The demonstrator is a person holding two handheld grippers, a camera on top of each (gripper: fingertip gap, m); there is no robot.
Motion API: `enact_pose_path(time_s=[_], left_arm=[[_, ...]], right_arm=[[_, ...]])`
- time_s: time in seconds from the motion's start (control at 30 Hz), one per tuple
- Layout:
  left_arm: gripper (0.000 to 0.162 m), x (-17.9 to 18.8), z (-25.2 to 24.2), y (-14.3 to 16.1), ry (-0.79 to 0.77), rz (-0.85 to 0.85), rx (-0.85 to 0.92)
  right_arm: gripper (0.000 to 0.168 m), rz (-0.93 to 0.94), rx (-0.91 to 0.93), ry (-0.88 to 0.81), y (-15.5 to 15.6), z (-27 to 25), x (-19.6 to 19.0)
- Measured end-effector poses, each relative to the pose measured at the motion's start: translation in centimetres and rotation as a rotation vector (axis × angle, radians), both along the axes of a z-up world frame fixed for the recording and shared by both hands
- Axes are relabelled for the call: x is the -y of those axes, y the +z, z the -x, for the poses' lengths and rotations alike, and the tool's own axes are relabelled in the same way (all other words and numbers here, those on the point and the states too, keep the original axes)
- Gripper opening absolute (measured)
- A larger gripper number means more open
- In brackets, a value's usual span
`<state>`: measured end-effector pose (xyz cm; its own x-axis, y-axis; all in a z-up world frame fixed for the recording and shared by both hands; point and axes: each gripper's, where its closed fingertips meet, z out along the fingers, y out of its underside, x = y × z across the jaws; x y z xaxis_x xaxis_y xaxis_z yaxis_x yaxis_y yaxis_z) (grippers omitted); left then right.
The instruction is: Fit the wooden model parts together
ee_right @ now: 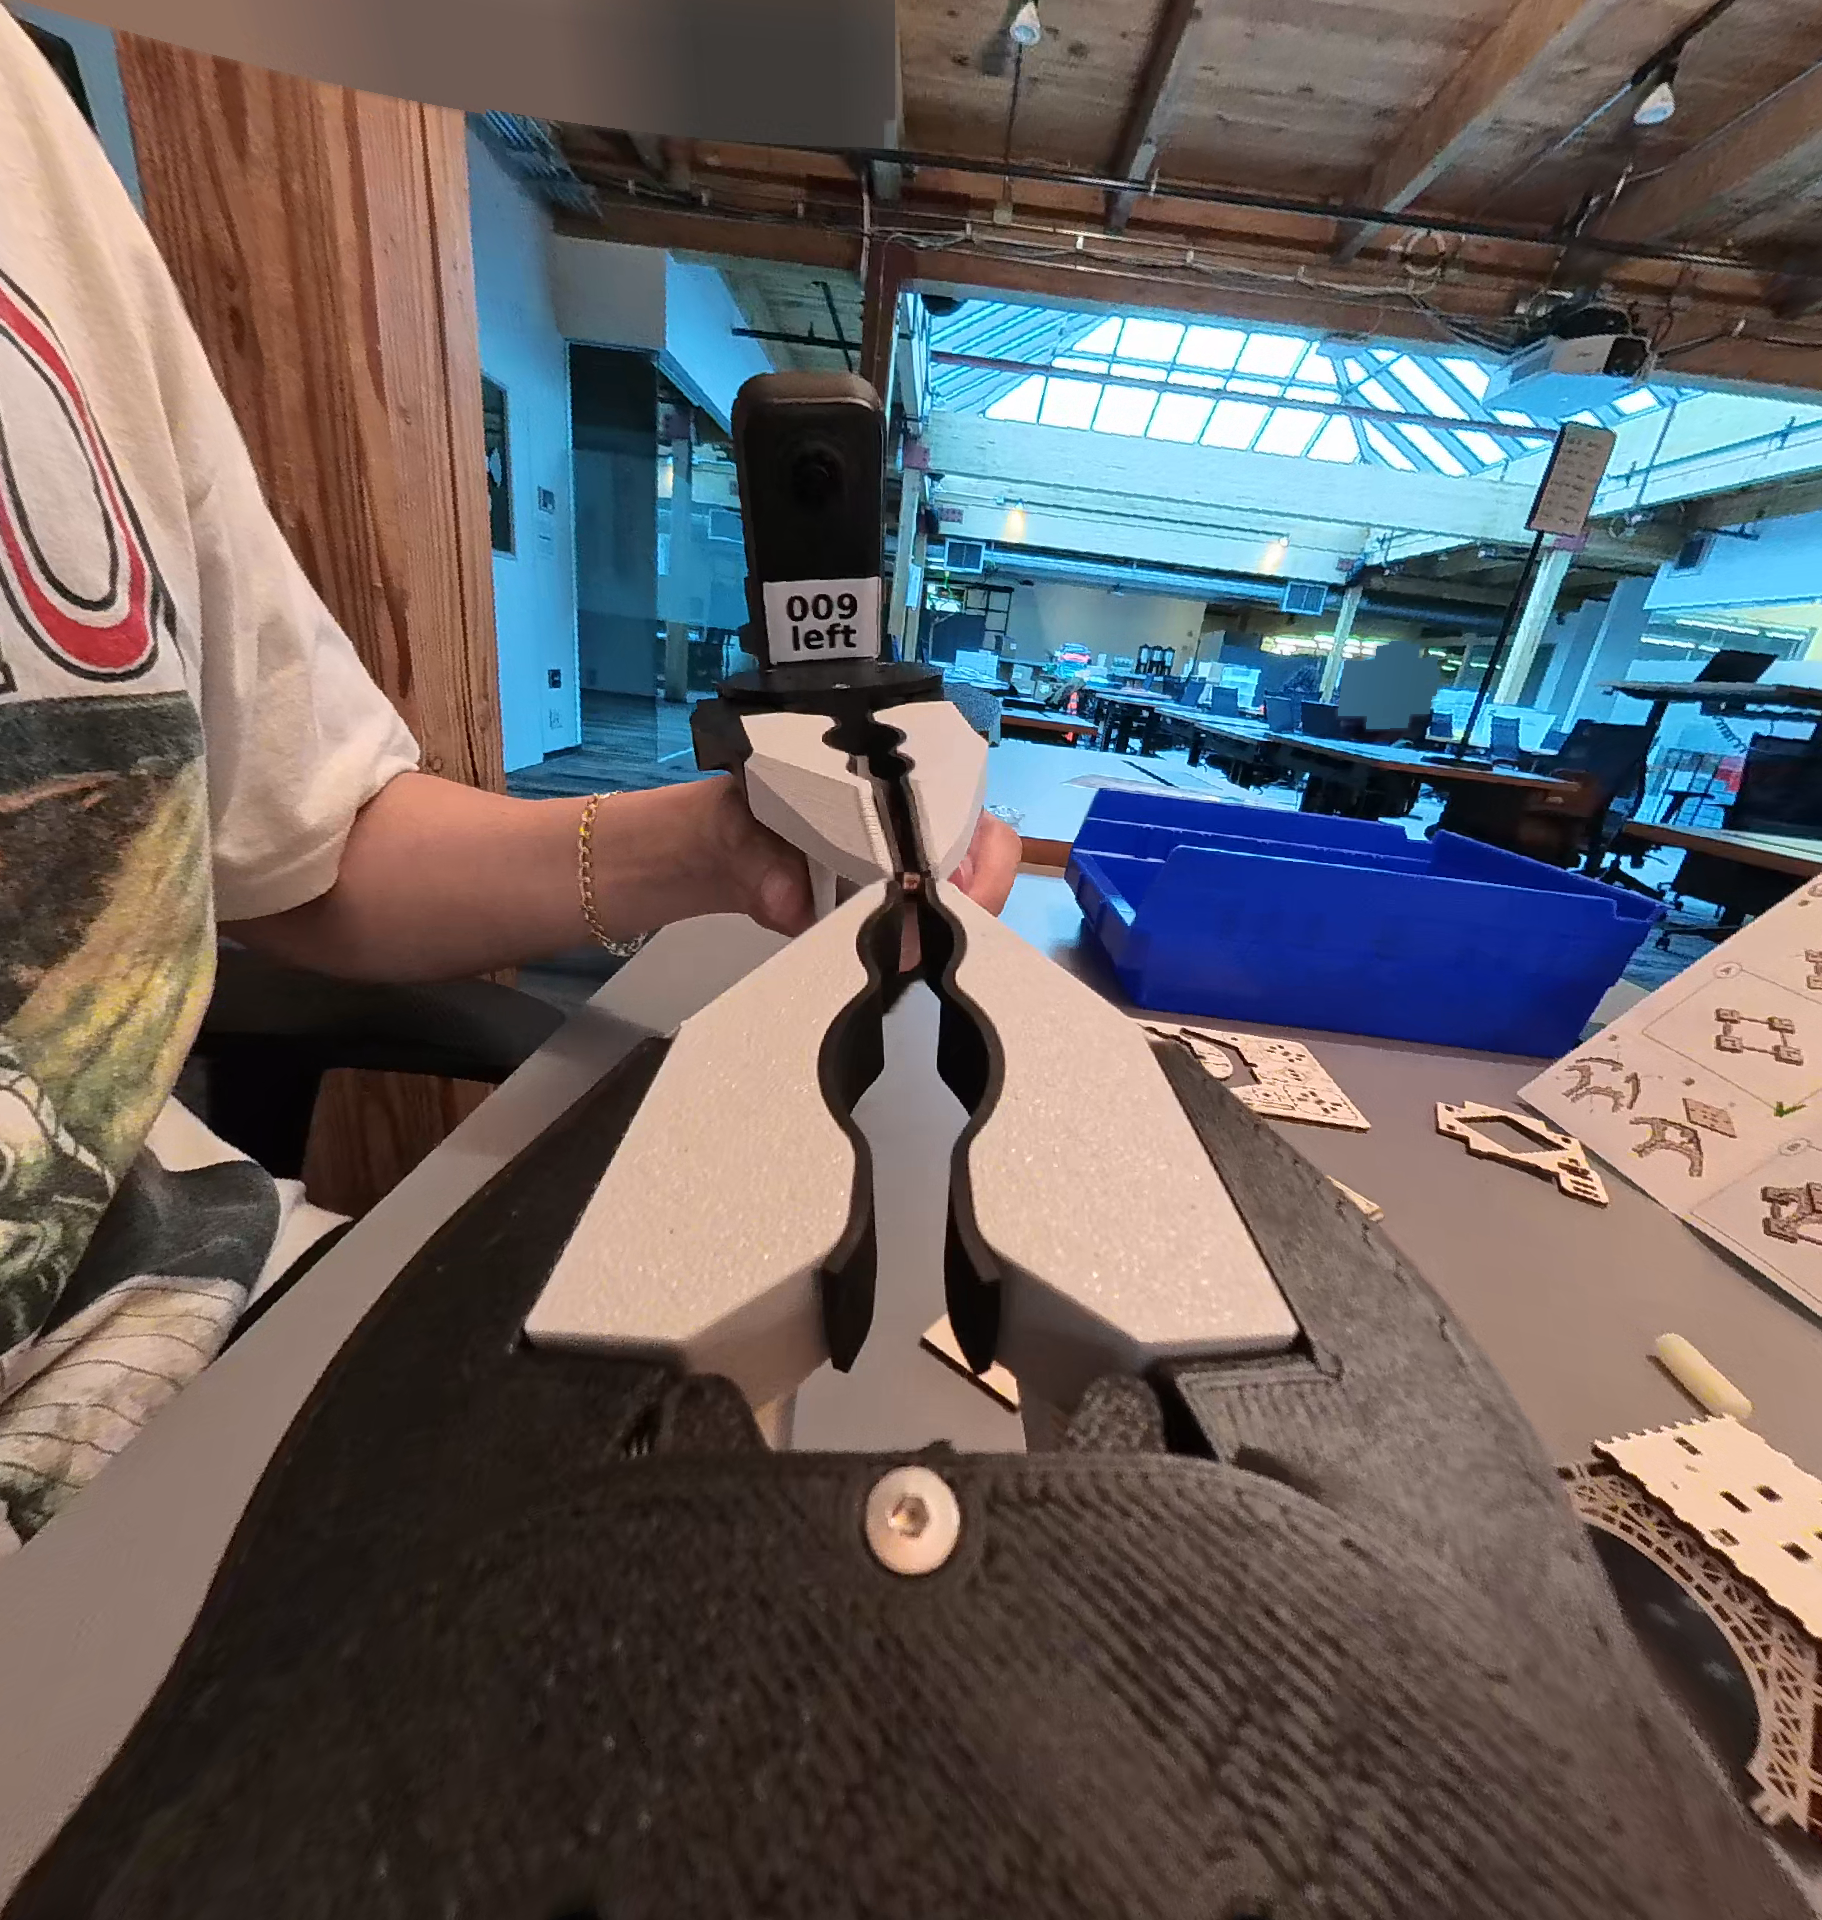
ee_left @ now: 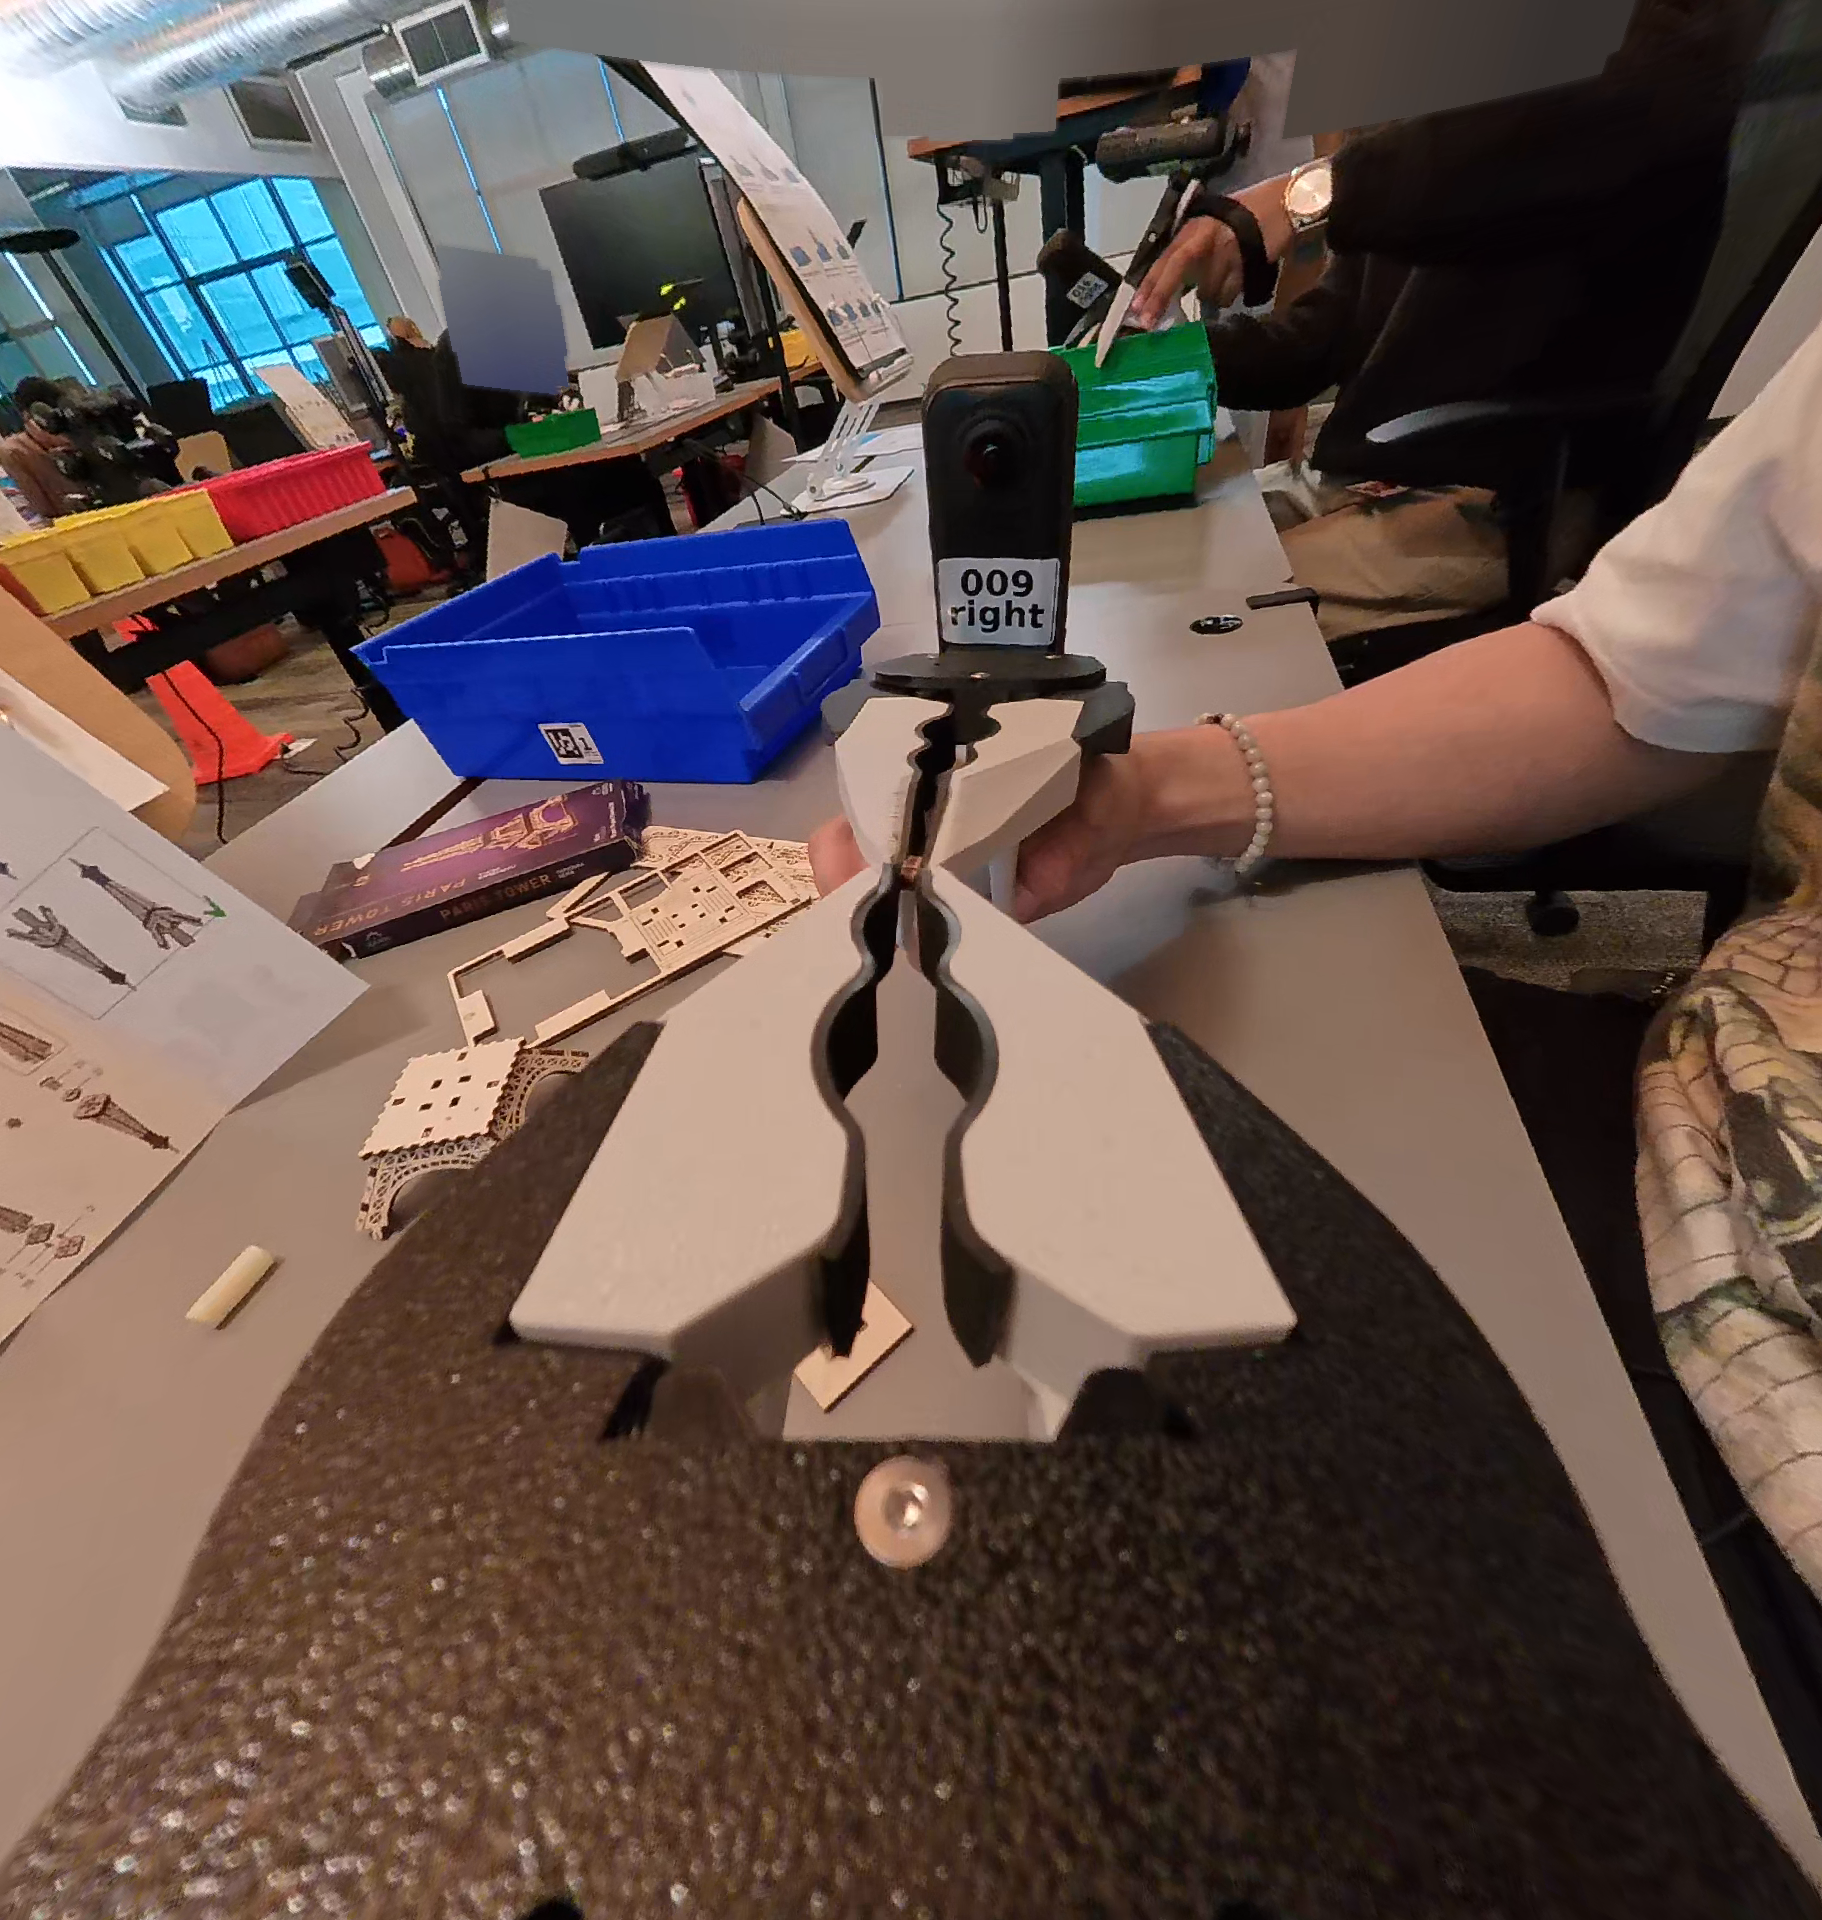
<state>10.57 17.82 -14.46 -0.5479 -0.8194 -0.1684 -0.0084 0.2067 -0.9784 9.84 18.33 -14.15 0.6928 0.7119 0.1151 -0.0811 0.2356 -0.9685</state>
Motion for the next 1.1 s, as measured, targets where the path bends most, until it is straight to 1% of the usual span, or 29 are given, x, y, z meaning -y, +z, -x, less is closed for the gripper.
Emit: enact_pose_path(time_s=[0.13,0.23,0.3,0.33,0.37,0.4,0.47,0.53,0.6,0.63,0.7,0.77,0.8,0.87,0.93,1.1], left_arm=[[0.000,-0.1,0.0,0.0,0.002,-0.007,0.001],[0.000,-0.3,0.0,-0.5,0.013,-0.069,-0.016],[0.000,-0.7,-0.2,-1.4,0.023,-0.159,-0.056],[0.001,-1.0,-0.2,-2.0,0.019,-0.223,-0.085],[0.001,-1.5,-0.2,-3.0,0.013,-0.303,-0.122],[0.001,-2.0,-0.1,-4.1,-0.001,-0.398,-0.168],[0.000,-2.9,0.2,-6.7,-0.053,-0.596,-0.264],[0.000,-3.4,0.3,-8.9,-0.127,-0.746,-0.335],[0.000,-3.7,0.4,-10.6,-0.196,-0.843,-0.391],[0.000,-3.9,0.2,-11.2,-0.220,-0.884,-0.410],[0.000,-4.3,0.0,-12.0,-0.259,-0.941,-0.437],[0.000,-4.2,-0.2,-12.5,-0.299,-0.965,-0.458],[0.000,-4.2,-0.2,-12.7,-0.317,-0.971,-0.467],[0.000,-4.3,-0.3,-13.0,-0.328,-0.999,-0.478],[0.000,-4.4,-0.3,-13.2,-0.337,-1.016,-0.488],[0.000,-4.6,-0.1,-13.4,-0.348,-1.050,-0.495]], right_arm=[[0.000,-0.001,0.006,0.000,0.0,0.1,0.0],[0.000,0.015,0.022,-0.004,-0.4,0.1,-0.1],[0.003,0.034,0.066,-0.045,-1.3,-0.4,-0.5],[0.009,0.054,0.101,-0.096,-1.9,-1.0,-1.0],[0.005,0.094,0.141,-0.187,-2.7,-2.2,-2.0],[0.005,0.155,0.184,-0.271,-3.8,-3.6,-2.9],[0.020,0.309,0.229,-0.332,-5.7,-4.9,-4.0],[0.029,0.449,0.291,-0.409,-7.7,-6.3,-5.1],[0.054,0.593,0.352,-0.423,-9.5,-6.8,-5.6],[0.060,0.667,0.367,-0.419,-10.3,-6.9,-5.8],[0.080,0.801,0.373,-0.391,-11.7,-6.8,-5.9],[0.079,0.856,0.369,-0.407,-12.3,-7.2,-6.6],[0.083,0.870,0.366,-0.403,-12.4,-7.1,-6.9],[0.083,0.896,0.386,-0.399,-12.9,-7.0,-7.3],[0.089,0.906,0.414,-0.410,-13.5,-7.1,-7.6],[0.092,0.890,0.431,-0.414,-14.3,-6.6,-8.0]])
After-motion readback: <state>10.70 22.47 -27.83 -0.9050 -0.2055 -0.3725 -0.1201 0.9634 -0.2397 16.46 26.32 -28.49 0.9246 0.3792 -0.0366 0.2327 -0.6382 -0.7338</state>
